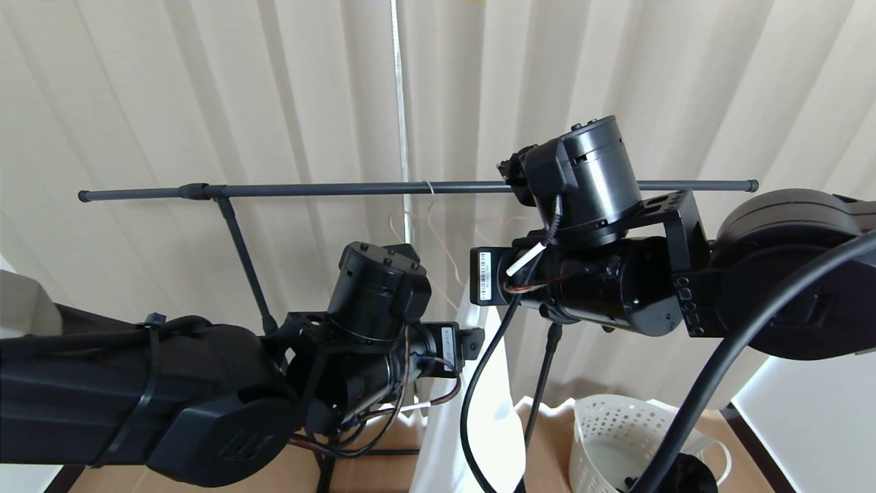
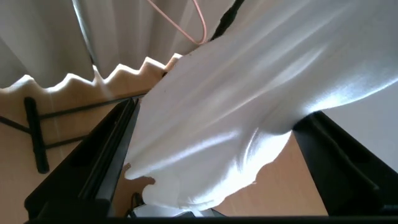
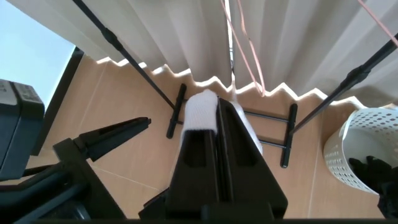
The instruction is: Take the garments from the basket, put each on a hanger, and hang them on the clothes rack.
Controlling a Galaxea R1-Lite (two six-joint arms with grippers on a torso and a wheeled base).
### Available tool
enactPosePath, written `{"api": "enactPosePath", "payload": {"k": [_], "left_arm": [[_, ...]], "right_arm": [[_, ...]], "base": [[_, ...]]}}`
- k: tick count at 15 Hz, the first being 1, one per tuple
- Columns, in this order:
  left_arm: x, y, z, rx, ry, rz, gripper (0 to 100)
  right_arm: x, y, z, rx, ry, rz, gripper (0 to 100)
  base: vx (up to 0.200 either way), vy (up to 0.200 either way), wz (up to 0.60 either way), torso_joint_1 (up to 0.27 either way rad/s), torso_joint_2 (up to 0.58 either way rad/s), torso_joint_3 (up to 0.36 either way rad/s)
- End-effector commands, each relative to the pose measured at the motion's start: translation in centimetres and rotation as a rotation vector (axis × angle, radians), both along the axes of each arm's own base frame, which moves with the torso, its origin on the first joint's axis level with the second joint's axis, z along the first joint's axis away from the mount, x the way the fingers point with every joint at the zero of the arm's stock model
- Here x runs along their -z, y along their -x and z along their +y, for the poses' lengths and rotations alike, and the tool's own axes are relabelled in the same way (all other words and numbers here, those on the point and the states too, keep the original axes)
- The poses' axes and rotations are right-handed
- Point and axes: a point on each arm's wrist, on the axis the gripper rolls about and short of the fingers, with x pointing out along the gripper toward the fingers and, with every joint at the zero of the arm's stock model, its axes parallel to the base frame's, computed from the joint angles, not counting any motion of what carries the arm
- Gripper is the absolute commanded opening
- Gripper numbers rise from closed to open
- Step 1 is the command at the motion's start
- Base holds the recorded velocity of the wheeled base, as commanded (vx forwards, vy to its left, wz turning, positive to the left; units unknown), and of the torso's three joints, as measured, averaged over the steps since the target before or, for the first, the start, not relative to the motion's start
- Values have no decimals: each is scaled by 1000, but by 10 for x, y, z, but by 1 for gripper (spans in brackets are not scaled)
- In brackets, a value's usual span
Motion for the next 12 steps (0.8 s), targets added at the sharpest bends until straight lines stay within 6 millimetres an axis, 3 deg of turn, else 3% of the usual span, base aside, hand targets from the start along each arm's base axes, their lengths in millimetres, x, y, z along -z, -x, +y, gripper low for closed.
{"api": "enactPosePath", "payload": {"k": [1, 12], "left_arm": [[2, 1, 2, -19, -15, -3, 100], [32, 7, 13, -104, -189, 6, 100]], "right_arm": [[-4, 2, -3, 1, -9, -7, 0], [-25, 10, -21, 25, -42, -45, 0]], "base": [[0, 0, 0, 0, 0, 0], [0, 0, 0, 0, 0, 0]]}}
